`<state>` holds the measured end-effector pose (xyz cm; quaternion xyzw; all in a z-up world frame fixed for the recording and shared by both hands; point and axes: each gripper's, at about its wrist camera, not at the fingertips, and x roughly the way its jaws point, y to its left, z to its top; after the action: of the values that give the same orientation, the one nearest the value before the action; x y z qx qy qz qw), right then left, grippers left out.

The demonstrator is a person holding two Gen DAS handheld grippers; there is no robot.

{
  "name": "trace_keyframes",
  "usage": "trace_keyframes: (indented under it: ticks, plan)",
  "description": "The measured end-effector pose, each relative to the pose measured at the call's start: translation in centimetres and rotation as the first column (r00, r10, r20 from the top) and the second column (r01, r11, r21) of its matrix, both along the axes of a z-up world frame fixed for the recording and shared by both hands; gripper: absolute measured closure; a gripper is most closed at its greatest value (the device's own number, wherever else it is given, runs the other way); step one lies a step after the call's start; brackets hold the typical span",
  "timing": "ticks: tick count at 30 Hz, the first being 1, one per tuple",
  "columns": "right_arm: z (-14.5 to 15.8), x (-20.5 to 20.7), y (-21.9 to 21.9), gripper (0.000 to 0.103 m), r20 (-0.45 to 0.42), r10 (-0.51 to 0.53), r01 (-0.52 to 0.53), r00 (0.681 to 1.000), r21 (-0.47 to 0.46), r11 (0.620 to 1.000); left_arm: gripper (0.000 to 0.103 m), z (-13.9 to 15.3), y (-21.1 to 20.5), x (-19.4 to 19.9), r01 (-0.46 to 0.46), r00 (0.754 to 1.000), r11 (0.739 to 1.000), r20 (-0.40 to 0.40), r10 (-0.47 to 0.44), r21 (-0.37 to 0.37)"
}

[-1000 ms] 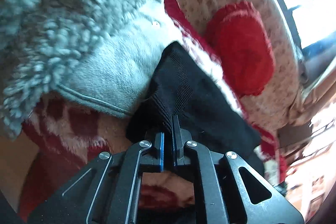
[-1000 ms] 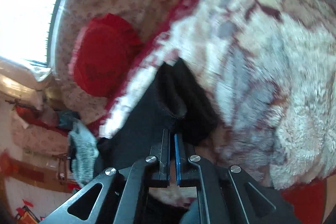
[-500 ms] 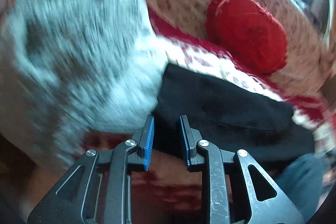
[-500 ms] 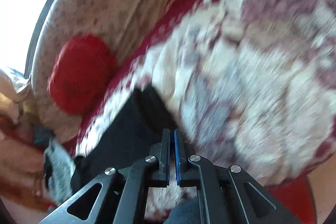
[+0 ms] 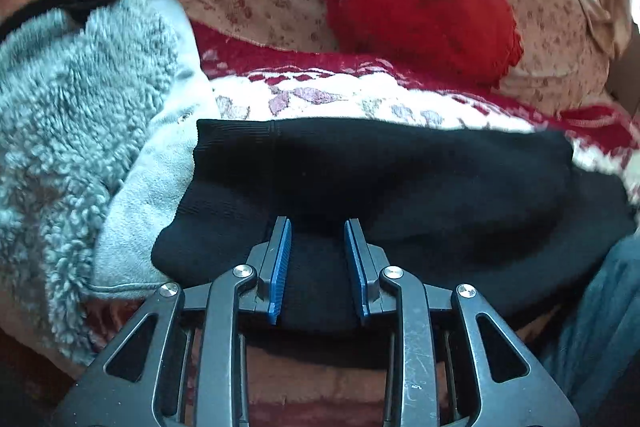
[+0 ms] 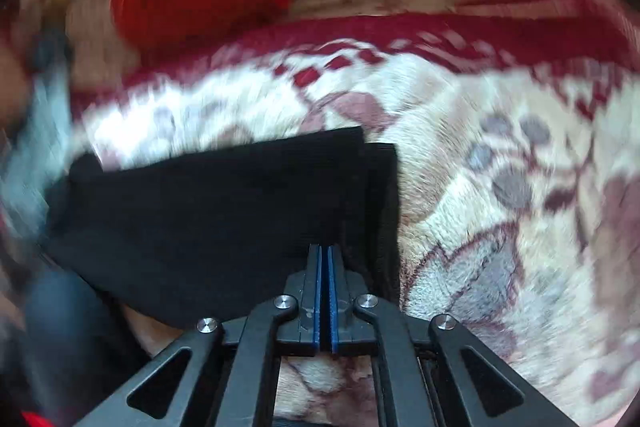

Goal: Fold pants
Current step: 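Lower the folded pants onto the bedspread and open both tools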

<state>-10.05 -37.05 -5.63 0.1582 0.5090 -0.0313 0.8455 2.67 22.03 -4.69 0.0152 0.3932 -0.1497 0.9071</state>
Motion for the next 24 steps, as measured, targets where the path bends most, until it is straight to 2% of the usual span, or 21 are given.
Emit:
trace_keyframes:
  ticks: [3, 5, 6, 7, 9, 10, 11, 12, 13, 15, 16, 18, 19, 22, 24]
  plan:
    - [0.2, -0.5, -0.4, 0.103, -0.016, -0.038, 0.038, 0.999, 0.006, 0.999, 0.078, 2.1, 0.2, 0.0, -0.003, 0.999, 1.0, 0.035, 0.003, -0.009]
    - [1.8, -0.3, 1.6, 0.103, -0.026, -0.051, 0.047, 0.998, -0.122, 0.991, 0.078, 3.6, -0.5, -0.2, 0.018, 0.997, 0.999, 0.078, -0.015, -0.044]
    - [3.3, 0.4, 3.5, 0.102, -0.003, -0.028, 0.027, 1.0, -0.198, 0.98, 0.077, 4.2, -0.8, 0.2, 0.034, 0.995, 0.997, 0.095, -0.028, -0.065]
    - [5.2, 1.1, 5.9, 0.101, 0.048, 0.04, -0.028, 0.998, -0.228, 0.973, 0.077, 4.7, -1.0, 0.7, 0.037, 0.994, 0.996, 0.102, -0.029, -0.085]
    - [7.7, 2.6, 10.4, 0.101, 0.125, 0.197, -0.175, 0.972, -0.169, 0.97, 0.074, 4.5, -1.3, 2.5, 0.001, 0.999, 0.991, 0.047, 0.005, -0.134]
    - [8.8, 4.0, 13.8, 0.101, 0.159, 0.315, -0.3, 0.936, -0.114, 0.947, 0.074, 3.8, -1.3, 3.6, -0.032, 0.999, 0.989, -0.002, 0.032, -0.143]
    - [9.2, 5.1, 16.1, 0.101, 0.177, 0.389, -0.379, 0.904, -0.088, 0.921, 0.074, 3.0, -1.2, 4.4, -0.066, 0.997, 0.987, -0.06, 0.058, -0.15]
    - [9.3, 6.8, 19.8, 0.101, 0.198, 0.499, -0.498, 0.844, -0.06, 0.865, 0.074, 1.7, -1.1, 5.3, -0.096, 0.988, 0.983, -0.137, 0.075, -0.158]
    - [8.8, 8.2, 22.0, 0.101, 0.199, 0.558, -0.562, 0.806, -0.039, 0.826, 0.074, 0.5, -0.9, 5.8, -0.118, 0.977, 0.977, -0.196, 0.082, -0.178]
    - [6.9, 10.6, 24.4, 0.101, 0.168, 0.619, -0.63, 0.767, 0.012, 0.777, 0.074, 0.4, -0.7, 5.2, -0.109, 0.984, 0.976, -0.157, 0.079, -0.19]
    - [4.9, 12.5, 25.3, 0.101, 0.112, 0.644, -0.652, 0.756, 0.057, 0.756, 0.074, 0.4, -0.8, 4.8, -0.105, 0.986, 0.977, -0.151, 0.077, -0.187]
    - [1.4, 14.7, 25.3, 0.103, -0.021, 0.622, -0.622, 0.783, -0.022, 0.783, 0.074, 0.2, -0.5, 4.7, -0.101, 0.985, 0.974, -0.156, 0.069, -0.203]
    - [0.5, 15.3, 24.4, 0.103, 0.006, 0.604, -0.604, 0.797, -0.023, 0.797, 0.074, 0.1, -0.3, 4.8, -0.102, 0.984, 0.971, -0.163, 0.067, -0.217]
    - [0.3, 15.4, 22.6, 0.103, 0.051, 0.566, -0.569, 0.823, 0.066, 0.82, 0.074, -0.1, -0.1, 5.4, -0.092, 0.983, 0.966, -0.176, 0.05, -0.24]
    - [1.9, 14.4, 22.7, 0.103, 0.075, 0.558, -0.56, 0.826, 0.012, 0.828, 0.074, -0.2, -0.2, 5.3, -0.081, 0.985, 0.97, -0.168, 0.043, -0.228]
